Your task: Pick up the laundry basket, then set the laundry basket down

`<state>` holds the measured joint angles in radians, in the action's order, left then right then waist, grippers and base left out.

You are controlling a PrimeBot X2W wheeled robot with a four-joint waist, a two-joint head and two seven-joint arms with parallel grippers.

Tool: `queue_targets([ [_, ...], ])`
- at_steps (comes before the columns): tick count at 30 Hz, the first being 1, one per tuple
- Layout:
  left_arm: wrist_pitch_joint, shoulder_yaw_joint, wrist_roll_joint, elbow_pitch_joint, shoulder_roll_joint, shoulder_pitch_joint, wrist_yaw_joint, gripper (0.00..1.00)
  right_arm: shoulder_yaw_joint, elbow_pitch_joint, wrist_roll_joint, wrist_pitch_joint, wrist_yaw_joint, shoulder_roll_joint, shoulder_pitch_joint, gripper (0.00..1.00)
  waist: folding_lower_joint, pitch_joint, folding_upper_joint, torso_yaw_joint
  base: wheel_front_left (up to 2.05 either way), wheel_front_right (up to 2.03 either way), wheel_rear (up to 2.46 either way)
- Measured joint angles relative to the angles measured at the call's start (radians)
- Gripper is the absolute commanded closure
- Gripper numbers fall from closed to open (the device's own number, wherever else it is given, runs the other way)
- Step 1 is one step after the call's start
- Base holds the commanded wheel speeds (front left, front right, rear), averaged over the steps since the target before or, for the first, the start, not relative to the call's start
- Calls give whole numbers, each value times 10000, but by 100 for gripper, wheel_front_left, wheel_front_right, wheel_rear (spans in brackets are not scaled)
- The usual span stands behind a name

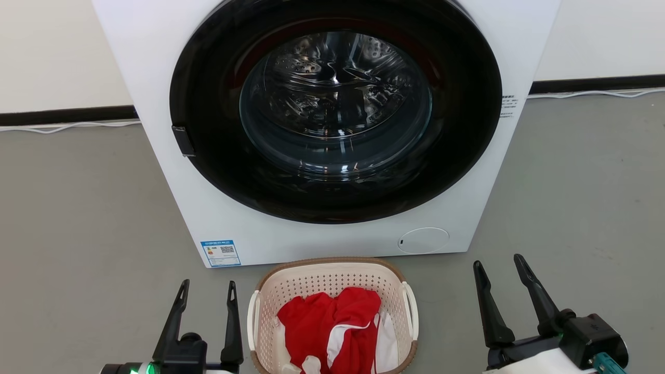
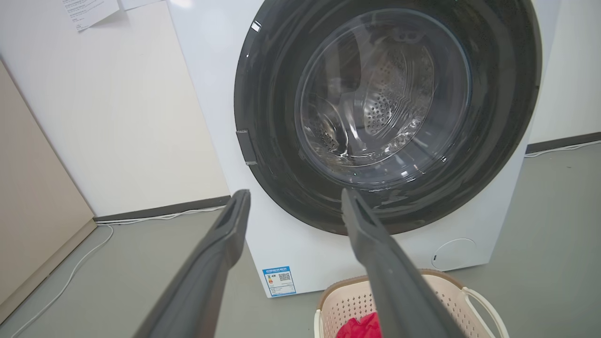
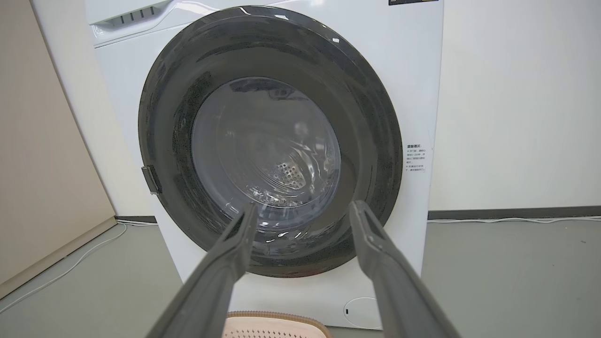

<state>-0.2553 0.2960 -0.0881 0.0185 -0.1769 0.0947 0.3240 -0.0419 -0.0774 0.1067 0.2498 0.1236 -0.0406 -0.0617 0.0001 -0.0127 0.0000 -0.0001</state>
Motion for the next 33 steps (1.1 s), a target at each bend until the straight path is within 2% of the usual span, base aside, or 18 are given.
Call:
queue_targets([
  [23, 0, -274, 226, -12, 255, 17, -251, 0, 6, 21, 0, 2, 0, -2, -3, 0, 0, 149, 0, 6, 0, 0, 0],
  [29, 0, -416, 217, -48, 362, -16, -410, 0, 2, -63, 2, 4, 0, -2, 94, 0, 0, 598, 0, 11, 0, 0, 0],
  [33, 0, -579, 58, 56, 545, -439, -575, 0, 65, -364, -111, 6, 0, -12, 742, 0, 0, 1154, 0, 40, 0, 0, 0],
])
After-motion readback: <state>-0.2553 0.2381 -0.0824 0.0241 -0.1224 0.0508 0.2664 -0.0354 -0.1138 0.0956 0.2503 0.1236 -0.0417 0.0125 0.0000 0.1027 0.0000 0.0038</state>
